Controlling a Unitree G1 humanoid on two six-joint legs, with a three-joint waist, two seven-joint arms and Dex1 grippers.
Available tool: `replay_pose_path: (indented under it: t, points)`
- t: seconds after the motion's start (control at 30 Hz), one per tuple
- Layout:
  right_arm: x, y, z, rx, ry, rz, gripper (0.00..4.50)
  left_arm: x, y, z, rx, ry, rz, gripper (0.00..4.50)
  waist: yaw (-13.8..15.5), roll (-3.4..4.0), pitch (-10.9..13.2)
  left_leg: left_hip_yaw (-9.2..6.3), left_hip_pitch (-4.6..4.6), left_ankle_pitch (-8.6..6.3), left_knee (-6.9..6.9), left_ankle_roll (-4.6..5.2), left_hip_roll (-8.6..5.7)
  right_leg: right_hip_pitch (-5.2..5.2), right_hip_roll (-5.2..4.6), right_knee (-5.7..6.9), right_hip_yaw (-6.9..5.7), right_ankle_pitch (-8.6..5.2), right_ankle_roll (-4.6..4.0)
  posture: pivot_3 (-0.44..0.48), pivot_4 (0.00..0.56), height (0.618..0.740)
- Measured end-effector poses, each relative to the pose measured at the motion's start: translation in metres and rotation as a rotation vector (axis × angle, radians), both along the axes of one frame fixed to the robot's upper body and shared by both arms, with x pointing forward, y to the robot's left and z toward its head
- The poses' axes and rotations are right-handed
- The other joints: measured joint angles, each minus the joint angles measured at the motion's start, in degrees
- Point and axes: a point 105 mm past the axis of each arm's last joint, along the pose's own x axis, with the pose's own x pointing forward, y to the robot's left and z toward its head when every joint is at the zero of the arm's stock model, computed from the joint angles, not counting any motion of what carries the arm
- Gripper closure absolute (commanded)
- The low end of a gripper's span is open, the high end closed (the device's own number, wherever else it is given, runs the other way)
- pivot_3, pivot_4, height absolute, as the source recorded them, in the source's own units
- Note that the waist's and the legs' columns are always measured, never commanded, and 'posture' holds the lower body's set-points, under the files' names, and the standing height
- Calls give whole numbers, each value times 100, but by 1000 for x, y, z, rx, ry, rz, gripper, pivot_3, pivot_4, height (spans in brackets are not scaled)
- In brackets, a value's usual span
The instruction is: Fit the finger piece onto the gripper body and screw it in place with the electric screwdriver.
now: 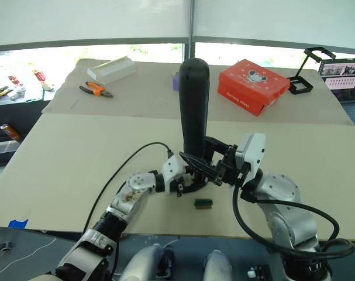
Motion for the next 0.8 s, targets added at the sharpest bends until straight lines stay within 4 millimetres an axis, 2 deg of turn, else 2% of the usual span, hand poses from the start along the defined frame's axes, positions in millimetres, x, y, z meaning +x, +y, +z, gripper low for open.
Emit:
replay_pose_path:
  t: [0.8]
  points:
    - [-1,5,-4,-20,-6,-7,2564,0,-1,0,-1,2,0,2220,4,-17,-27,-2,1,-3,-2,-3,3,2,-1,-3,-1,-2,-1,0,150,740]
